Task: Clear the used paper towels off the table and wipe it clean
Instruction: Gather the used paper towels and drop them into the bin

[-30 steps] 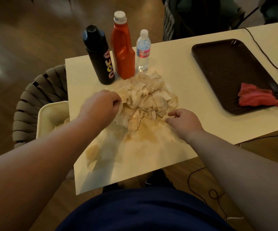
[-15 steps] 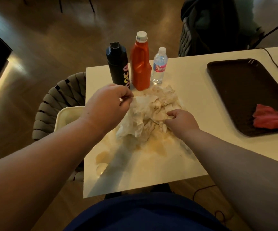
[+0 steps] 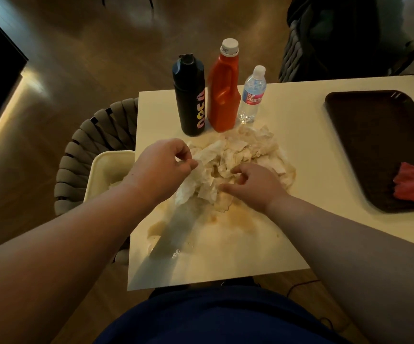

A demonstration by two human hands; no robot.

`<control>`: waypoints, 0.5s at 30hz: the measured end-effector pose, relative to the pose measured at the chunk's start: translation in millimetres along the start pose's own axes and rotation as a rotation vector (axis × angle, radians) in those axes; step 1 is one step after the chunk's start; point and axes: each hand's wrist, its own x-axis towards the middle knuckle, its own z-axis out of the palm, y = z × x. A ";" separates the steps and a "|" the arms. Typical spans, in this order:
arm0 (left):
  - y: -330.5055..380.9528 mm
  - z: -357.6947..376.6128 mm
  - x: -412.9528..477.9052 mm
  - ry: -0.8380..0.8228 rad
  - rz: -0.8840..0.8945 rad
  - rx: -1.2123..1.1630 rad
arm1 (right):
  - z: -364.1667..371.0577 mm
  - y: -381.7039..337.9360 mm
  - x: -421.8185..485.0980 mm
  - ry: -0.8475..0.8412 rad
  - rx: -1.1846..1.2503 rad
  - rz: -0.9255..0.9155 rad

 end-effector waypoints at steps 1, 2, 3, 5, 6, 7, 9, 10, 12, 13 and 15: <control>-0.2 0.5 -0.7 0.001 -0.013 -0.039 | 3.2 -7.1 -2.8 -0.050 0.055 -0.019; 0.0 1.6 -1.4 0.000 -0.023 -0.068 | 7.1 -13.3 -3.9 -0.090 0.100 -0.025; -0.5 2.4 -2.1 -0.003 -0.029 -0.087 | 11.6 -19.4 -4.0 -0.113 0.128 -0.031; -0.9 4.8 -3.6 -0.016 -0.026 -0.104 | 19.5 -27.6 -2.2 -0.107 0.139 -0.043; -2.0 5.1 -4.2 -0.020 -0.024 -0.108 | 21.7 -31.1 -0.8 -0.079 0.141 -0.042; -4.0 5.0 -4.6 -0.022 -0.025 -0.113 | 22.4 -33.5 0.0 -0.041 0.157 -0.028; -8.4 3.6 -5.1 -0.024 -0.034 -0.128 | 20.0 -35.1 0.3 0.030 0.217 0.015; -10.6 2.4 -5.4 -0.023 -0.040 -0.133 | 17.1 -35.8 0.0 0.054 0.243 0.032; -14.6 0.4 -5.9 -0.018 -0.047 -0.127 | 8.2 -39.1 -2.8 0.095 0.281 0.049; -16.5 -0.5 -5.9 -0.016 -0.047 -0.119 | 3.2 -41.1 -4.6 0.117 0.301 0.048; -20.7 -2.3 -6.5 -0.016 -0.056 -0.094 | -7.4 -47.4 -9.8 0.152 0.331 0.041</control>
